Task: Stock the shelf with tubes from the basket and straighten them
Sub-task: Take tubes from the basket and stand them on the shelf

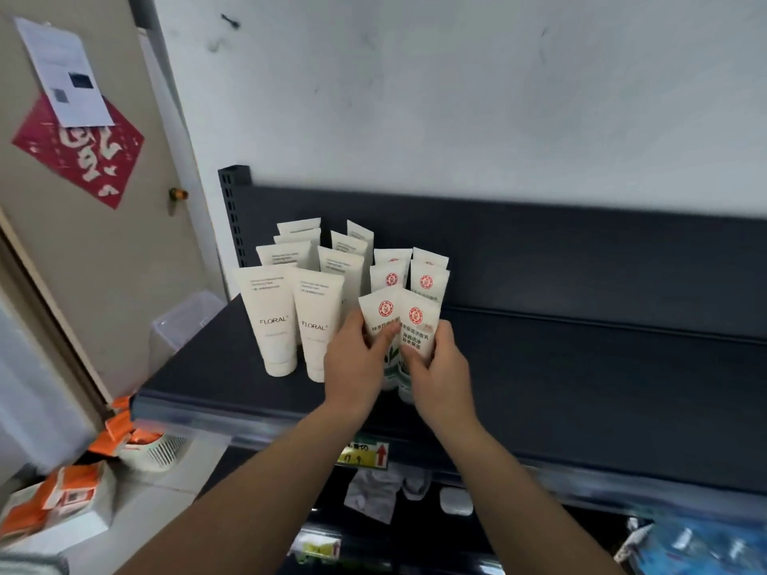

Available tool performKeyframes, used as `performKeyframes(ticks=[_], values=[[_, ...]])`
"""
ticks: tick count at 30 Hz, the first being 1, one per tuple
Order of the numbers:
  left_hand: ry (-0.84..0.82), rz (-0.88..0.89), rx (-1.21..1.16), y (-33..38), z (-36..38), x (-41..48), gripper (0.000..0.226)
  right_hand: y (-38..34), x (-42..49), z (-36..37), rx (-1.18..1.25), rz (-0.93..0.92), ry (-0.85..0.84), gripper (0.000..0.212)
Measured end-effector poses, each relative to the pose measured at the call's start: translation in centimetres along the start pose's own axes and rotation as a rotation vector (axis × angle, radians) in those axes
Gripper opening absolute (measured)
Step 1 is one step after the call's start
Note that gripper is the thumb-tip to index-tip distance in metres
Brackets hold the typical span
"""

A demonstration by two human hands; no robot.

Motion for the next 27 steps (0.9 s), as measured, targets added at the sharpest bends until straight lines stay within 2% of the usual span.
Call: performKeyframes(ticks=[8, 13, 16, 19, 22, 27], values=[[0.029, 0.071, 0.213, -0.2, 1.5, 2.5, 0.028, 1.7, 3.5, -0.3, -0.053, 0.02, 0.064, 0.027], [0.017, 0.071, 0.192, -0.6, 1.6, 2.8, 0.028, 1.8, 3.8, 0.0, -0.048, 0.027, 0.065, 0.031], [-0.048, 0.066, 0.168, -0.9, 1.6, 2.1, 0.028, 2.2, 3.5, 0.0, -0.056, 0.118, 0.028, 0.031], [-0.139, 0.023, 0.215, -1.5, 1.3, 0.9, 0.044, 3.2, 2.3, -0.1, -0.276, 0.238, -0.024, 0.034], [-0.194, 0.07, 0.345, -1.9, 0.2, -0.8, 0.059, 3.3, 0.4, -0.4, -0.521, 0.283, -0.047, 0.037], [-0.401, 0.227, 0.788, -3.0, -2.3, -3.8, 0.055, 1.1, -3.3, 1.1, -0.848, 0.214, -0.124, 0.042]])
Point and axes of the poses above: each hand's wrist, its own x-axis towards the middle knuckle, its own z-axis out of the palm, y = z × x, the point moved 5 cm from there along x, towards the middle knuckle, and after that the axes turned 2 degrees about -x, right-handed, at the moved point
